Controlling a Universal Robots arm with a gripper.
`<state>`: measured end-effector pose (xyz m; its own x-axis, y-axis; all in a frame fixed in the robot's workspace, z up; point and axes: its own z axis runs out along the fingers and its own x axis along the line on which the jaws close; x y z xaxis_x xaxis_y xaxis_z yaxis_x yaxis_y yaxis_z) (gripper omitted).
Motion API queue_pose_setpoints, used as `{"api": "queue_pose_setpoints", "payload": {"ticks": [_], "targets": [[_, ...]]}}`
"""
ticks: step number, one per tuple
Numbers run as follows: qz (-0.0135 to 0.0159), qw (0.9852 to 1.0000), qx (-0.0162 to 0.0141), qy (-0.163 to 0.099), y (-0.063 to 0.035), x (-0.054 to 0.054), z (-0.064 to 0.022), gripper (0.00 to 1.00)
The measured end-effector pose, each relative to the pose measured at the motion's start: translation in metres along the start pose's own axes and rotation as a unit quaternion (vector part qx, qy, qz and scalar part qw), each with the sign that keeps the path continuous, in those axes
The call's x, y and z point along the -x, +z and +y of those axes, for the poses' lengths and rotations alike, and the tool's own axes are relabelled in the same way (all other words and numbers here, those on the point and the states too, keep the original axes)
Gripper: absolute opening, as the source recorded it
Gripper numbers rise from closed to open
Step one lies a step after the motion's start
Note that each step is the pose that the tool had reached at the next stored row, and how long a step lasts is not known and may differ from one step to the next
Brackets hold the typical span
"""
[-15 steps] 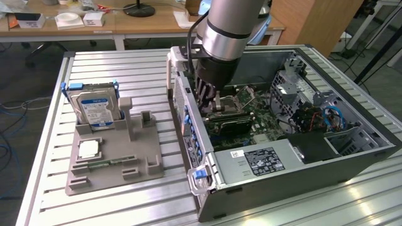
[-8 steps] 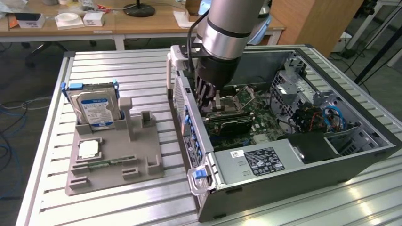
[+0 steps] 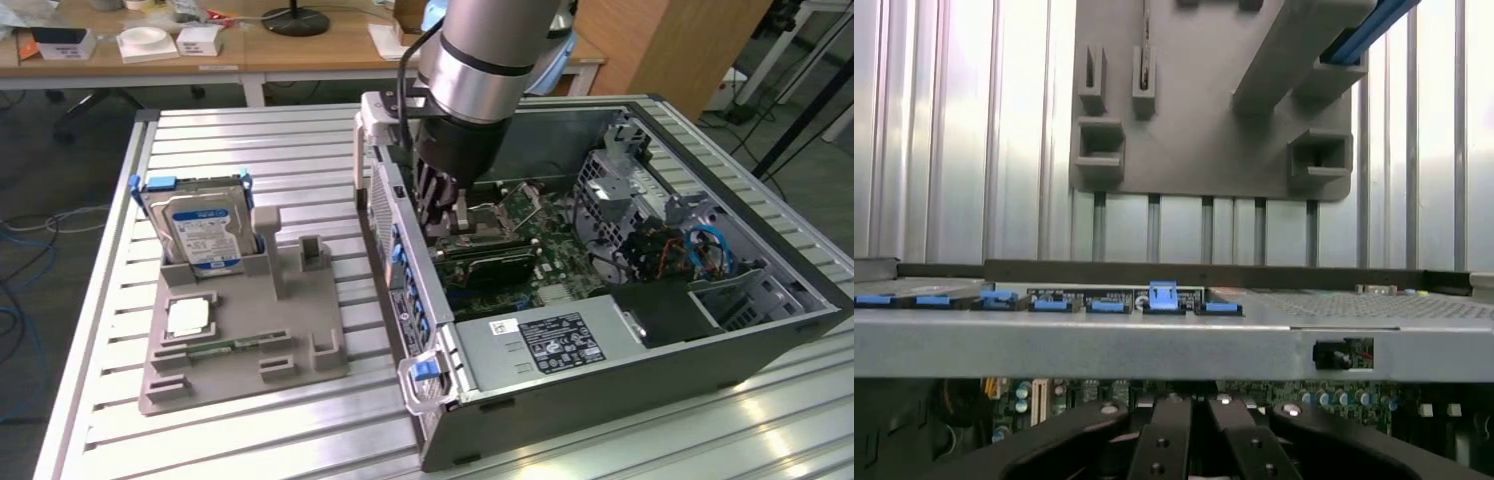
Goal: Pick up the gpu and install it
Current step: 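Press down on the gpu until it lock into place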
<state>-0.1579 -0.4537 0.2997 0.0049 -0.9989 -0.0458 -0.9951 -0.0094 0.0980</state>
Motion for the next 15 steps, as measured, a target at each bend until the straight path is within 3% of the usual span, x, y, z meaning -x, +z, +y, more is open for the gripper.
{"api": "queue_pose_setpoints", "payload": {"ticks": [3,15], "targets": [[0.0015,1.0,0.0003,0.0,-0.0002,-0.0001,-0.0001,0.11],[0.0022,1.0,0.0002,0.0,0.0054,-0.0005,-0.0007,0.11]]}}
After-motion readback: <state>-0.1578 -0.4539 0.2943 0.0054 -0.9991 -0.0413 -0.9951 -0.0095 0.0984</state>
